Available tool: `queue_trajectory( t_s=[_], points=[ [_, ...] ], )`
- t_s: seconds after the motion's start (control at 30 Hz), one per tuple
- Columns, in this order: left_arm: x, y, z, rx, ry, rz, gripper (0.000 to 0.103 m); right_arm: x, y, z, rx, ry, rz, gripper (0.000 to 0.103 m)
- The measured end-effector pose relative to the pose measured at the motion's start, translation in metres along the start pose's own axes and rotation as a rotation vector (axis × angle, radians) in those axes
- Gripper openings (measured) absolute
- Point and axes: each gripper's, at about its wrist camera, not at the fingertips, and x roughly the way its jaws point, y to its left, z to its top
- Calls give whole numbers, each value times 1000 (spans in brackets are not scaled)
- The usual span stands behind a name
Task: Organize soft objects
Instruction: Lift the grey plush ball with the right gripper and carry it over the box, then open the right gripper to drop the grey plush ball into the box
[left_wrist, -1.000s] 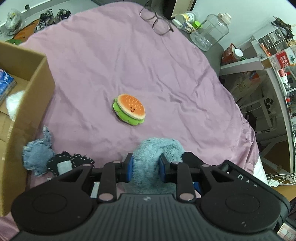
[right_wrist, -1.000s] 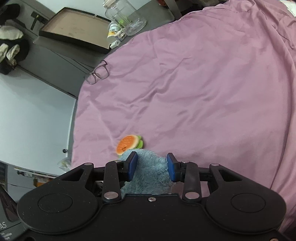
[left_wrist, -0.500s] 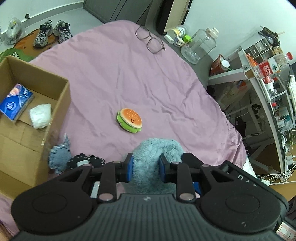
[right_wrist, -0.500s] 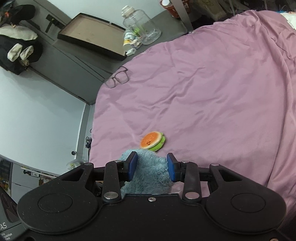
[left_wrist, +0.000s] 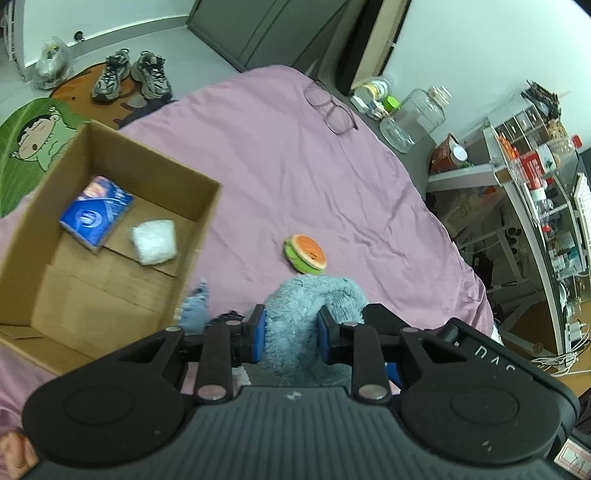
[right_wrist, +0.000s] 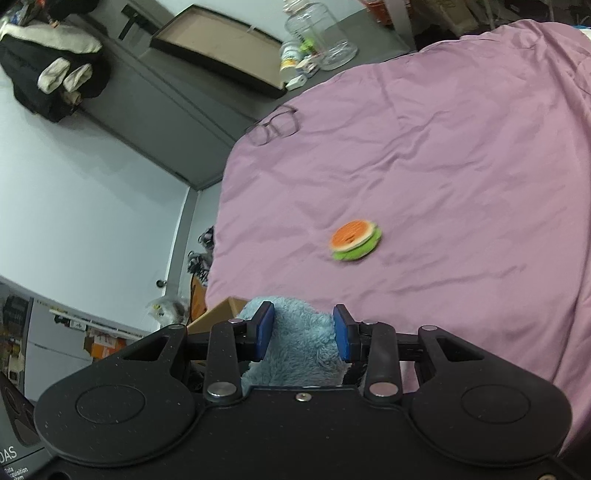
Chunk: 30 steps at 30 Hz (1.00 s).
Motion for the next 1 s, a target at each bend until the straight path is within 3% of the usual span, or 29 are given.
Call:
queue_trajectory(
  t_s=[0.4, 1.0],
  points=[
    [-33, 63, 17, -51, -36, 34, 27, 22, 53, -41, -44, 47, 30, 35],
    [-24, 140, 41, -87, -13, 77, 27, 82, 86, -81, 1, 120, 16, 35]
  ],
)
